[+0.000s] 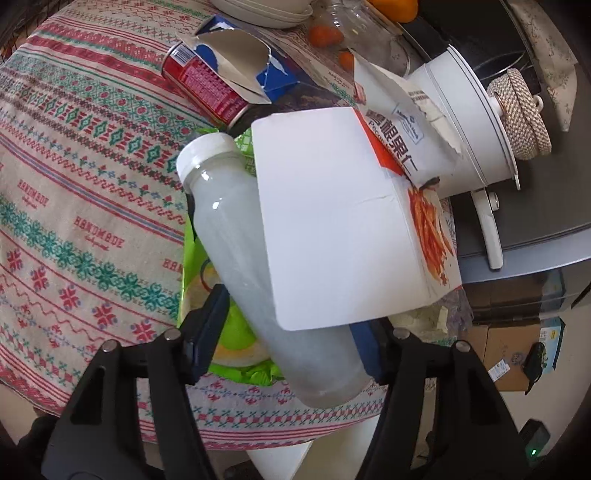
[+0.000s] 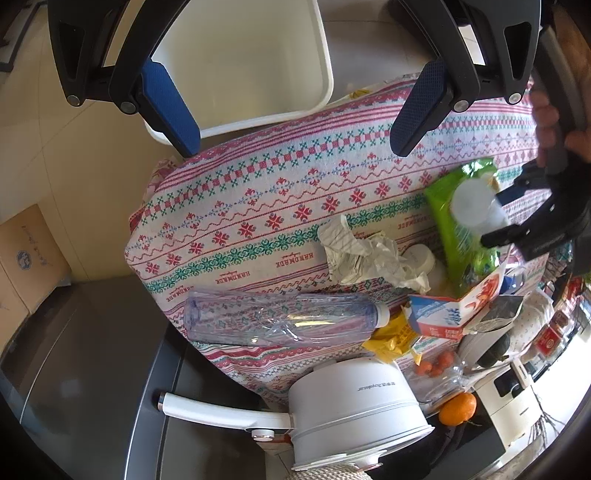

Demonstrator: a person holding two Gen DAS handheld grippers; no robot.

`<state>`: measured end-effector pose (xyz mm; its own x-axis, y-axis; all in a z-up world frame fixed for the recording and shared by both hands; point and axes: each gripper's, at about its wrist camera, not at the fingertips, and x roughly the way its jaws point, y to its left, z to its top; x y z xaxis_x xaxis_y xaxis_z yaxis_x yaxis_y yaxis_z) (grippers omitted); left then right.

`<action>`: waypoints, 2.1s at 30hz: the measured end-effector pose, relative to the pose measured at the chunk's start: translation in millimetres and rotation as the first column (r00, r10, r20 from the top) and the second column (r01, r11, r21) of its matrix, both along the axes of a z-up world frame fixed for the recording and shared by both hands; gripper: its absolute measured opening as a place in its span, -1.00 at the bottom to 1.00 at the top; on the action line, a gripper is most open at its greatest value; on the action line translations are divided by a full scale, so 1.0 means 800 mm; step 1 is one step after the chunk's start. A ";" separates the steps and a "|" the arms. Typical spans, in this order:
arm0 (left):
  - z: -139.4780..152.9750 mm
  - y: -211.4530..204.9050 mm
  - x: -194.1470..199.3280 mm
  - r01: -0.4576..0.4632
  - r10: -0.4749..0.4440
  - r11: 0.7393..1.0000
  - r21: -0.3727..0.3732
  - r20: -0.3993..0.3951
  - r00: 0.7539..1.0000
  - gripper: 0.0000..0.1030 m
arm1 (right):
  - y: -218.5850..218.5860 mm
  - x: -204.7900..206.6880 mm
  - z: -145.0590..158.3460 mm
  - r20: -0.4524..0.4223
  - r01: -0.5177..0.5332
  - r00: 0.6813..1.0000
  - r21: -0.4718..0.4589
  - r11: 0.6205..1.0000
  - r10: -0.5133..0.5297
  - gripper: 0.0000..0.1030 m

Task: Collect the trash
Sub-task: 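Reach the left tool to the white plastic bottle and close on it, then lift the white bottle with the left tool while the right tool grasps the crumpled tissue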

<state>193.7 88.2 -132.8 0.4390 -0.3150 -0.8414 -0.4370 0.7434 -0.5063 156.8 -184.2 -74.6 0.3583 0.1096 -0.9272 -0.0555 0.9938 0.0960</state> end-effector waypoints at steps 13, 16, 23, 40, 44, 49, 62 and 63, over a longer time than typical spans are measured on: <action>0.027 0.081 -0.080 0.282 -0.279 0.941 0.185 -0.045 0.959 0.05 | 0.041 0.056 -0.028 0.031 -0.062 0.998 0.056 0.996 0.060 0.79; 0.023 0.097 -0.096 0.343 -0.325 0.895 0.286 -0.112 0.939 0.04 | 0.054 0.067 -0.041 0.031 -0.073 0.997 0.074 0.995 0.071 0.72; -0.001 0.118 -0.097 0.355 -0.315 0.882 0.309 -0.173 0.933 0.02 | 0.080 0.086 -0.048 0.078 -0.097 0.993 0.032 0.995 0.094 0.72; 0.018 0.174 -0.116 0.243 -0.230 0.923 0.299 -0.079 0.970 -0.01 | 0.060 0.101 -0.055 0.059 -0.122 0.991 0.118 0.985 0.116 -0.60; 0.038 0.184 -0.134 0.233 -0.232 0.924 0.302 -0.042 0.972 -0.02 | 0.047 0.088 -0.042 0.047 -0.117 0.993 0.141 0.983 0.112 -0.60; 0.064 0.181 -0.149 0.203 -0.216 0.929 0.310 0.008 0.976 -0.02 | 0.029 0.071 -0.014 0.069 -0.118 0.992 0.140 0.983 0.109 -0.60; 0.144 0.091 -0.172 0.306 -0.367 0.909 0.282 0.198 0.909 -0.02 | -0.014 0.006 0.029 0.098 -0.153 0.986 0.167 0.974 0.138 -0.60; 0.145 0.066 -0.159 0.335 -0.396 0.899 0.282 0.200 0.896 -0.02 | -0.017 -0.001 0.032 0.101 -0.156 0.985 0.167 0.974 0.141 -0.60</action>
<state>66.2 140.9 -16.6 0.5335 -0.3005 -0.7906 0.0048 0.9358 -0.3525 156.3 -197.9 -49.2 0.4053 0.3239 -0.8549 -0.2173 0.9425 0.2540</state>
